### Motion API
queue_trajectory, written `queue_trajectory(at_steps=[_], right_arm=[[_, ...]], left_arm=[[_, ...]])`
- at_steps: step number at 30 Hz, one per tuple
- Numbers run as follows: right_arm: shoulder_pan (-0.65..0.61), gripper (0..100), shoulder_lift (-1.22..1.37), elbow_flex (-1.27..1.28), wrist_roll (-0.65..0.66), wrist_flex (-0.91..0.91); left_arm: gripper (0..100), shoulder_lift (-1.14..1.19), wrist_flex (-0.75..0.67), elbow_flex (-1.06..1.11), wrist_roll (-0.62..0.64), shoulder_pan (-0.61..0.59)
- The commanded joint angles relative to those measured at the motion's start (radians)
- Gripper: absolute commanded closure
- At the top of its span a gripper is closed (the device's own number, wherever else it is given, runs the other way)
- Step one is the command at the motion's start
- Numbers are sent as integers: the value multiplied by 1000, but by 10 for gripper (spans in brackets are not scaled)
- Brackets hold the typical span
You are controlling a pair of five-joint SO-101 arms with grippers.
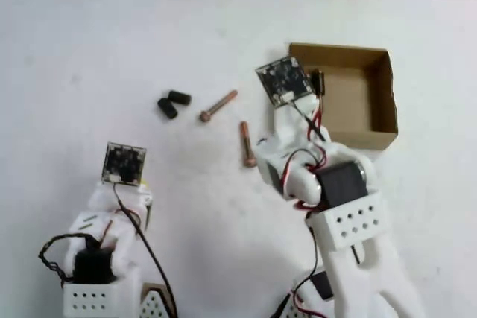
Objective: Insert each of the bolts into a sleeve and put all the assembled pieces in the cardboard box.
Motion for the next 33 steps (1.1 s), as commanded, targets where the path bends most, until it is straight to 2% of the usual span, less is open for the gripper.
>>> queue_trajectory(at_steps=[1, 5, 10, 12, 17, 22, 27, 33], right_arm=[[-7, 861, -24, 77, 15, -202], [-7, 861, -22, 130, 130, -335], [-7, 861, -22, 129, 146, -364], [-7, 861, -22, 124, 147, -375], [-7, 861, -22, 77, 141, -374], [-7, 861, -21, 2, 141, -366], [-7, 861, -10, -78, 141, -328], [-51, 861, 154, -265, 140, -226]], left_arm=[[978, -12, -9, -15, -9, -54], [978, -12, -9, -15, -9, -84], [978, -12, 2, -31, -9, -84], [978, -12, 64, -80, -9, -84], [978, -12, 186, -164, -8, -84], [978, -12, 184, -167, -9, -96], [978, -12, 189, -203, -9, -196], [978, -12, 190, -204, -9, -205]])
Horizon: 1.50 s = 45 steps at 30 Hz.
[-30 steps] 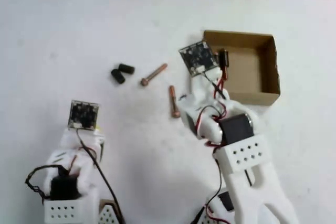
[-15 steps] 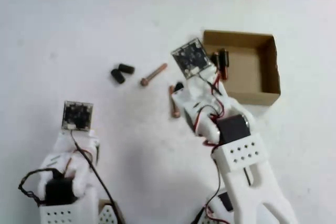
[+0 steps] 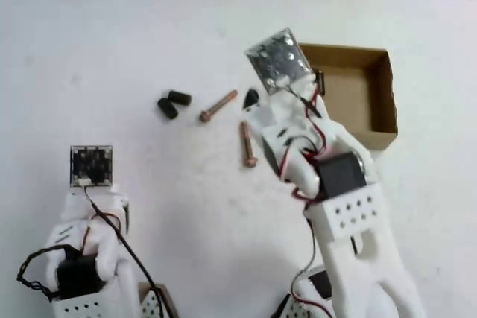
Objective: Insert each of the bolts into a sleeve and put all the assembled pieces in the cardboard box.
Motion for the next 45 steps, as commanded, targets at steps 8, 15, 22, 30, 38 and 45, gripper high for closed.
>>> queue_trajectory(at_steps=[8, 15, 22, 30, 38, 45], right_arm=[[-124, 861, 320, -298, 6, 44], [-182, 861, 585, -431, 6, 44], [-217, 858, 816, -663, 8, 140], [-223, 858, 1072, -971, 9, 252], [-223, 858, 1283, -1143, 12, 274], [-243, 858, 1422, -1269, 15, 275]], left_arm=[[978, -5, 8, -49, -9, -44], [978, -5, 26, -49, -9, -97], [978, -5, 26, -48, -9, -97], [978, -5, 0, -15, -9, -97], [978, -5, -49, 21, -9, -97], [978, -5, -49, 21, -9, -97]])
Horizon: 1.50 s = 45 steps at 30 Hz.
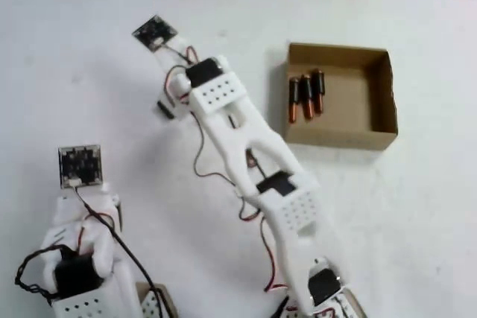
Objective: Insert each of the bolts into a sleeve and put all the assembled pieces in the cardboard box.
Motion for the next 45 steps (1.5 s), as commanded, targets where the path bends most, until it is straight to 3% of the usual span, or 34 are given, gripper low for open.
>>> queue_trajectory(at_steps=[1, 15, 32, 37, 45], right_arm=[[-38, 858, 27, -109, 15, 4], [-71, 860, 220, -347, 109, 38], [-73, 862, 472, -552, 109, 38], [-71, 978, 490, -583, 112, 39], [-73, 982, 478, -601, 110, 122]], left_arm=[[978, -10, -31, -6, -9, -8], [978, -10, -83, 46, -9, -8], [978, -10, -86, 49, -9, -8], [978, -10, -86, 49, -9, -8], [978, -10, -86, 51, -9, -8]])
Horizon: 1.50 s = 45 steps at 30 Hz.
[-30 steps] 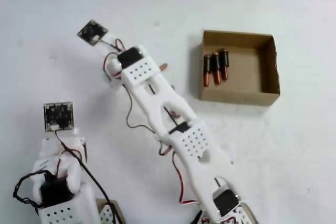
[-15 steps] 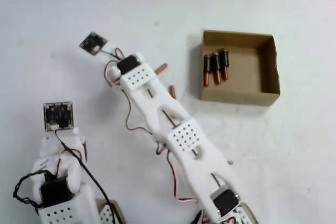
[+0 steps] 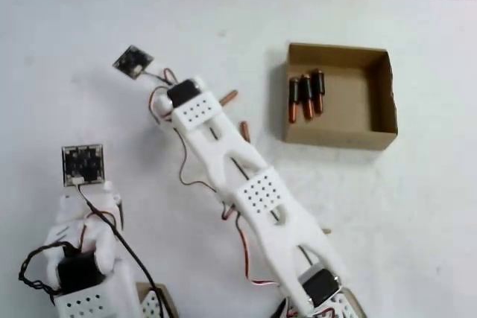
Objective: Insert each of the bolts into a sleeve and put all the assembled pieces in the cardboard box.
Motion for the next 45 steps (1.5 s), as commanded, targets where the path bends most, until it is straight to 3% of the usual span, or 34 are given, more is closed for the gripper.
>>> queue_trajectory(at_steps=[1, 11, 41, 45], right_arm=[[-8, 981, -28, -68, 12, 77], [-5, 980, -44, -382, 9, 380], [38, 981, -475, -339, 8, 392], [45, 981, -601, -215, 8, 392]], left_arm=[[978, -10, -32, -5, -9, -8], [978, -10, -31, -5, -9, -8], [978, -10, -28, -5, -9, -7], [978, -10, -28, -5, -9, -7]])
